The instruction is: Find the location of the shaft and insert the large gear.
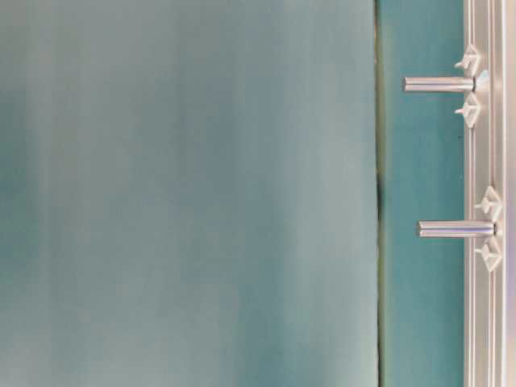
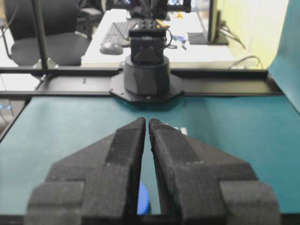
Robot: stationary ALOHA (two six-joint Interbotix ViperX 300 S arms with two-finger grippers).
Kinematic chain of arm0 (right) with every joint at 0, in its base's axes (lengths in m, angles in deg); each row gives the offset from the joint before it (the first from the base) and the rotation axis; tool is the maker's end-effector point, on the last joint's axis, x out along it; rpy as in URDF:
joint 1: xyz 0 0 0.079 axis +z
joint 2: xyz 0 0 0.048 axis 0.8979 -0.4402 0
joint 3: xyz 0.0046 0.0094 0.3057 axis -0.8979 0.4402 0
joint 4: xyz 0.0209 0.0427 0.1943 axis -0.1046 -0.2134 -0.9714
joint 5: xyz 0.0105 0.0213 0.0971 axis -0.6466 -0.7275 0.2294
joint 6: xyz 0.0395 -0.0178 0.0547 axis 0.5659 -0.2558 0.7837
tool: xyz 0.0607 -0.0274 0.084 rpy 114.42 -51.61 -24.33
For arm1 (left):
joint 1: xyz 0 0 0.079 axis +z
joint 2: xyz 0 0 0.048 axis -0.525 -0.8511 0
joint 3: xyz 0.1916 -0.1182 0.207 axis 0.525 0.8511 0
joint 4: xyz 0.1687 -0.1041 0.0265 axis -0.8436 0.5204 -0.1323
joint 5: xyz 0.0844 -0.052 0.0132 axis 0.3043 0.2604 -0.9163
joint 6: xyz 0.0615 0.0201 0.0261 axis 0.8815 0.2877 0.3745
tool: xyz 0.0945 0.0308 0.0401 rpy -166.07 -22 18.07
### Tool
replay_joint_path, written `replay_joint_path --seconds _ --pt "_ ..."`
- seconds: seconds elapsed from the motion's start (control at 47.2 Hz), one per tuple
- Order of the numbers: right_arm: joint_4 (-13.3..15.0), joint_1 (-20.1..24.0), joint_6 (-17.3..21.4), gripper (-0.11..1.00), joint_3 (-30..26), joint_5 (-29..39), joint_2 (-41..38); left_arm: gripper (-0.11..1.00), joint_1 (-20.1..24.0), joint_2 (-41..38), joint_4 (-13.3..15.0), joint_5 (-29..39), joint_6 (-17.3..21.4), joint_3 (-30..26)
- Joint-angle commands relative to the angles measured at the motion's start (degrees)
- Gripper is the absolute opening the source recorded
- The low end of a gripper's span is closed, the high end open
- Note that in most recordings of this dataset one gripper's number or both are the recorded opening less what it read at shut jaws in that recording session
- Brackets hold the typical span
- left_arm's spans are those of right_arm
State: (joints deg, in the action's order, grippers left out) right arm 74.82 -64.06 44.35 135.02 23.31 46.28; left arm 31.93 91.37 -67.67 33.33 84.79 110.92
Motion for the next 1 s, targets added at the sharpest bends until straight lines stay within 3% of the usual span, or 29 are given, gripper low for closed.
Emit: replay_joint_path --seconds 0.0,0.064,0.127,0.254,0.572,0.975 --pt "-0.53 -0.35 0.18 0.16 -0.88 0.0 -0.62 0.11 -0.18 -1.23 -0.62 -0.44 -0.88 1.14" --pt "-2.02 -1.05 0.35 0.18 -0.62 1.05 -0.35 0.15 -0.18 -1.05 -0.7 -0.62 -0.88 0.88" --pt "-3.43 -1.85 1.05 0.13 -0.26 3.6 0.26 0.06 -0.09 -0.79 -0.7 -0.35 -0.88 0.53" --pt "-3.34 -2.72 2.64 0.05 -0.26 7.29 2.2 0.01 -0.18 -0.97 -0.7 1.76 -1.32 0.26" --pt "-3.34 -2.99 4.75 0.04 -0.26 18.19 4.39 0.01 -0.88 -3.87 -0.7 9.84 -1.58 -2.99" --pt "-3.34 -2.9 6.24 0.04 1.49 20.3 4.31 0.01 -1.41 -14.5 -0.7 11.69 -1.49 -5.36"
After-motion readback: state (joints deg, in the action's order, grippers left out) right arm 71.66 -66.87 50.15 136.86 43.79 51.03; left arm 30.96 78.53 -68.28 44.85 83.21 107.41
